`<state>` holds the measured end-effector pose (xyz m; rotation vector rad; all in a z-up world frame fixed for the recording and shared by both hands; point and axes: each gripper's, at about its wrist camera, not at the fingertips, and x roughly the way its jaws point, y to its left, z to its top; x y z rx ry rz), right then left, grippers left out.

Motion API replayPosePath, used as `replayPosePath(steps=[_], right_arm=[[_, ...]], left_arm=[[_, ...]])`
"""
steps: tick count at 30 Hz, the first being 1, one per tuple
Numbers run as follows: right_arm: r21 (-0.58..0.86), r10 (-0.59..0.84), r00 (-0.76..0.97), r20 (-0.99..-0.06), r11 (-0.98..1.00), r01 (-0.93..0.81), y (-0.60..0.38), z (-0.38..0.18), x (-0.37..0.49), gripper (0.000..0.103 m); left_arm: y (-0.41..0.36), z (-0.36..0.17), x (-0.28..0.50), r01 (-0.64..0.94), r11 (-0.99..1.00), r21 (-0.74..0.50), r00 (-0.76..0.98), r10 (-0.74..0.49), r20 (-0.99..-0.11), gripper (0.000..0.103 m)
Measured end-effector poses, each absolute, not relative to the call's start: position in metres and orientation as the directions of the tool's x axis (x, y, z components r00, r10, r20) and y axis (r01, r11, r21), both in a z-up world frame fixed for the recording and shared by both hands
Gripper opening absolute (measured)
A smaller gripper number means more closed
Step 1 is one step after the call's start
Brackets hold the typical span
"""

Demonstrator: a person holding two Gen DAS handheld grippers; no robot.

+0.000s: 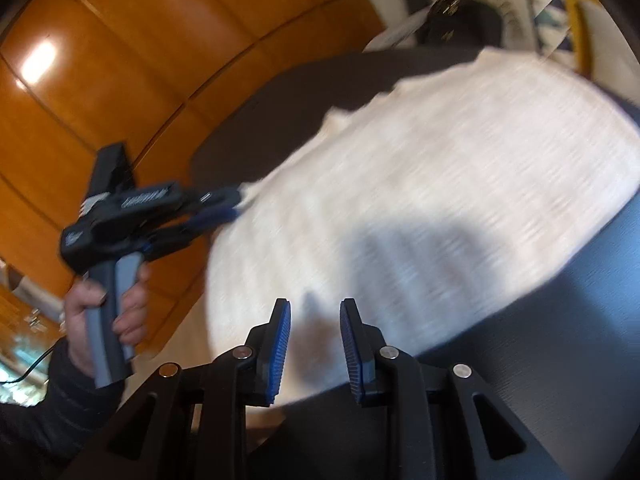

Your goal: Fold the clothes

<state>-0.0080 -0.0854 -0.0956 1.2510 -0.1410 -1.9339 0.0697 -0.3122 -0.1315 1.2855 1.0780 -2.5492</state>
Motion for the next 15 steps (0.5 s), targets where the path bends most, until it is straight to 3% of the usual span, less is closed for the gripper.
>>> replayPosePath(steps=[2,6,8,13,15], right_arm=[[0.412,-0.618,-0.222,-0.754,-0.71,0.571,-0.079,-0.1,-0.019,0.029],[0.319,-0.554,-0.259,-0.791,-0.735,0.598,-0.081,-0.114,-0.026,0.029],[0.281,-0.531,-0.271,-0.803,-0.738,0.614,-0.084,-0.121,-0.028,0.031],[0.301,-0.559,-0.276,-0.782,-0.726,0.618,-0.079,-0.128,-0.028,0.032],[0.323,-0.574,-0.269,-0.773,-0.722,0.612,-0.086,-0.124,-0.03,0.032]], left_arm=[[-0.308,-0.125,0.064,0.316,-0.79,-0.525,-0.638,0.233,-0.734,0.033],[-0.287,-0.108,0.025,0.203,-0.916,-0.345,-0.634,0.146,-0.76,0.033],[-0.282,-0.107,0.003,0.11,-0.95,-0.292,-0.613,0.167,-0.772,0.036],[-0.281,-0.121,-0.045,-0.083,-0.96,-0.267,-0.519,0.27,-0.811,0.037],[-0.284,-0.13,-0.059,-0.141,-0.935,-0.325,-0.453,0.353,-0.819,0.037]])
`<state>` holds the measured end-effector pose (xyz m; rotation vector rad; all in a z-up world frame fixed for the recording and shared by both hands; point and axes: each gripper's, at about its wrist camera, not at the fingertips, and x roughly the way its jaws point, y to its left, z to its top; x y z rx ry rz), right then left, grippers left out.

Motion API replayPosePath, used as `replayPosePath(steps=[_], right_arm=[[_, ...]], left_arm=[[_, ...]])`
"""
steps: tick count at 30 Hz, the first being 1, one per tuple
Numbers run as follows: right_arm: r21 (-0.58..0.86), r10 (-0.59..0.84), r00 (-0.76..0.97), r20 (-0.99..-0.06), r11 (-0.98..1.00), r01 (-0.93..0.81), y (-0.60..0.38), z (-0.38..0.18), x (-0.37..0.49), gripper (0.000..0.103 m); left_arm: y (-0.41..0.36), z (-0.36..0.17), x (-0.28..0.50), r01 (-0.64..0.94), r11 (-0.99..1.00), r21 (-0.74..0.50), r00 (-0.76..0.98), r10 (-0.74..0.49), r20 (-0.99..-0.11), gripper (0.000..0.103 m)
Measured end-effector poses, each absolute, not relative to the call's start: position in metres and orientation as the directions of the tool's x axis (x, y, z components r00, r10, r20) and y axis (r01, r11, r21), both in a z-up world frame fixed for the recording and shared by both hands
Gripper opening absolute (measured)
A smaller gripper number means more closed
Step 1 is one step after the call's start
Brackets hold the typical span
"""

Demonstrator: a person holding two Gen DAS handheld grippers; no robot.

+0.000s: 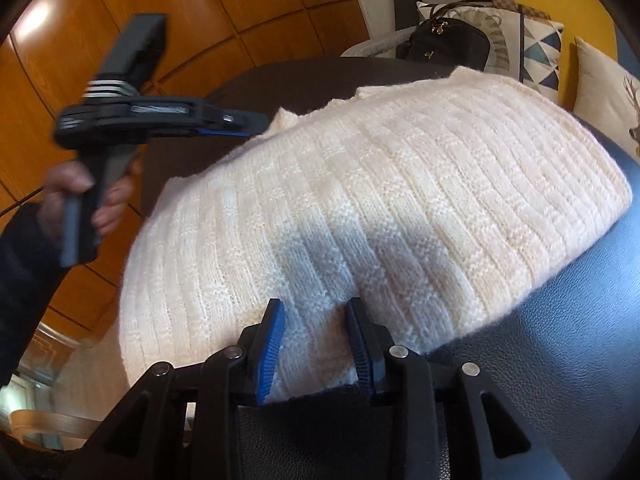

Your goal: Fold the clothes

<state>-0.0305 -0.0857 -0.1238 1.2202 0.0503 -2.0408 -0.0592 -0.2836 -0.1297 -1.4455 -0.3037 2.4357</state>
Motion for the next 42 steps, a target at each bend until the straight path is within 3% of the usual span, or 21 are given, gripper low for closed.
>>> replayPosePath(steps=[2,6,7,8,9,12,16,20,24,33,42], right_arm=[[0.328,-0.58,-0.262,-0.771,-0.716,0.617,-0.081,-0.111,-0.019,0.032],[0.321,-0.581,-0.263,-0.77,-0.709,0.627,-0.082,-0.106,-0.016,0.032],[0.316,-0.58,-0.266,-0.77,-0.709,0.631,-0.082,-0.106,-0.014,0.032],[0.306,-0.577,-0.272,-0.77,-0.708,0.637,-0.084,-0.106,-0.014,0.032],[0.293,-0.574,-0.278,-0.77,-0.706,0.645,-0.085,-0.106,-0.013,0.032],[0.274,-0.564,-0.286,-0.774,-0.707,0.652,-0.087,-0.106,-0.011,0.032],[0.256,-0.54,-0.288,-0.791,-0.719,0.646,-0.089,-0.103,-0.009,0.032],[0.231,-0.495,-0.295,-0.817,-0.75,0.619,-0.098,-0.098,-0.014,0.032],[0.193,-0.469,-0.312,-0.826,-0.756,0.625,-0.103,-0.098,-0.009,0.033],[0.19,-0.456,-0.309,-0.835,-0.765,0.615,-0.102,-0.097,-0.005,0.035],[0.262,-0.498,-0.277,-0.822,-0.762,0.592,-0.088,-0.094,-0.004,0.035]], left_arm=[[-0.288,-0.14,-0.07,-0.168,-0.906,-0.388,-0.387,0.423,-0.819,0.037],[-0.291,-0.146,-0.073,-0.212,-0.892,-0.399,-0.36,0.451,-0.817,0.037],[-0.289,-0.143,-0.071,-0.233,-0.895,-0.381,-0.369,0.444,-0.817,0.032],[-0.286,-0.14,-0.069,-0.258,-0.9,-0.352,-0.383,0.43,-0.818,0.014],[-0.282,-0.137,-0.065,-0.286,-0.898,-0.335,-0.387,0.428,-0.817,0.01],[-0.27,-0.138,-0.06,-0.333,-0.907,-0.259,-0.394,0.383,-0.835,0.007],[-0.275,-0.128,-0.06,-0.298,-0.922,-0.246,-0.458,0.364,-0.811,0.004],[-0.277,-0.112,-0.056,-0.291,-0.94,-0.179,-0.521,0.312,-0.794,0.004],[-0.274,-0.142,-0.069,-0.263,-0.958,-0.115,-0.439,0.225,-0.87,0.005],[-0.29,-0.135,-0.065,-0.22,-0.962,-0.16,-0.43,0.243,-0.869,0.019],[-0.303,-0.146,-0.07,-0.266,-0.913,-0.31,-0.334,0.389,-0.859,0.028]])
